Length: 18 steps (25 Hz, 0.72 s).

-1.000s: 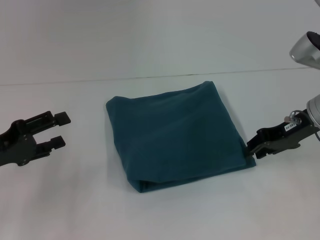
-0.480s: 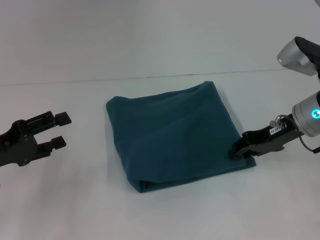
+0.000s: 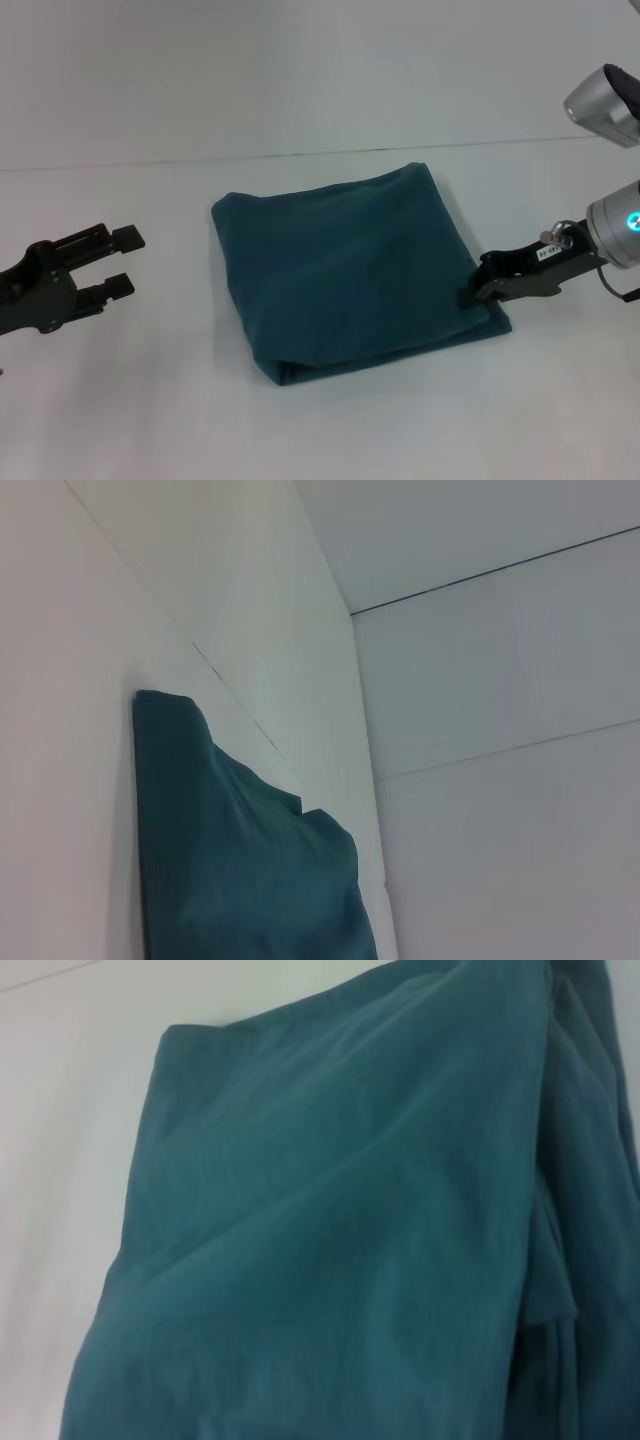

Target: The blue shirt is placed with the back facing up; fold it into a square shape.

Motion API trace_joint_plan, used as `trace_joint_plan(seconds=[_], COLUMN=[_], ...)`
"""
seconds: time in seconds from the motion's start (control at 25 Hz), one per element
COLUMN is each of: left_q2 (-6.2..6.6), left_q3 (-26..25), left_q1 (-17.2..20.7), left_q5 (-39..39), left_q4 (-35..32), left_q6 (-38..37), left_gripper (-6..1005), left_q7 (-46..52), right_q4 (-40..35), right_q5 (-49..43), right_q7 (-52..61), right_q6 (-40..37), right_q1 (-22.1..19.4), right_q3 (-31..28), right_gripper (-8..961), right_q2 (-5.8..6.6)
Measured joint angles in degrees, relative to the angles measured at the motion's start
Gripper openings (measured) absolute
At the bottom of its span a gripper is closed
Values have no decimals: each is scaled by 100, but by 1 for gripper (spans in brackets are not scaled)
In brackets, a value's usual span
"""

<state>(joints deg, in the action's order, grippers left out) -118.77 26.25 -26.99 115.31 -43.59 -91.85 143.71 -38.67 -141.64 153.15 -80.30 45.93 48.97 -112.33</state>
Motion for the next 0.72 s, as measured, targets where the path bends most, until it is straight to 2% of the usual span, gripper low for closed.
trace_joint_plan(seconds=[0.12, 0.2, 0.32, 0.4, 0.52, 0.6, 0.72], left_q2=[0, 0, 2, 3, 4, 4, 4], left_q3=[-3, 0, 1, 0, -9, -13, -4], left_q1=[0, 0, 0, 1, 8, 14, 8], left_q5=[-1, -2, -4, -5, -7, -8, -10], left_q4=[0, 0, 0, 0, 0, 0, 7], left_q6=[1, 1, 1, -1, -7, -7, -4], left_gripper=[849, 849, 850, 850, 850, 850, 850], left_q7=[-1, -1, -1, 1, 3, 4, 10], right_q4=[0, -1, -117, -308, -435, -402, -370], right_q5=[-7, -18, -28, -36, -58, -137, -376], right_q7=[10, 20, 113, 267, 370, 371, 373], right_q6=[-11, -67, -205, -239, -181, -106, 52], right_q1=[0, 2, 2, -38, -74, -53, 3], right_q3=[0, 1, 1, 14, 41, 46, 51], right_gripper=[58, 39, 11, 15, 20, 24, 29], right_q2=[10, 22, 109, 180, 225, 208, 89])
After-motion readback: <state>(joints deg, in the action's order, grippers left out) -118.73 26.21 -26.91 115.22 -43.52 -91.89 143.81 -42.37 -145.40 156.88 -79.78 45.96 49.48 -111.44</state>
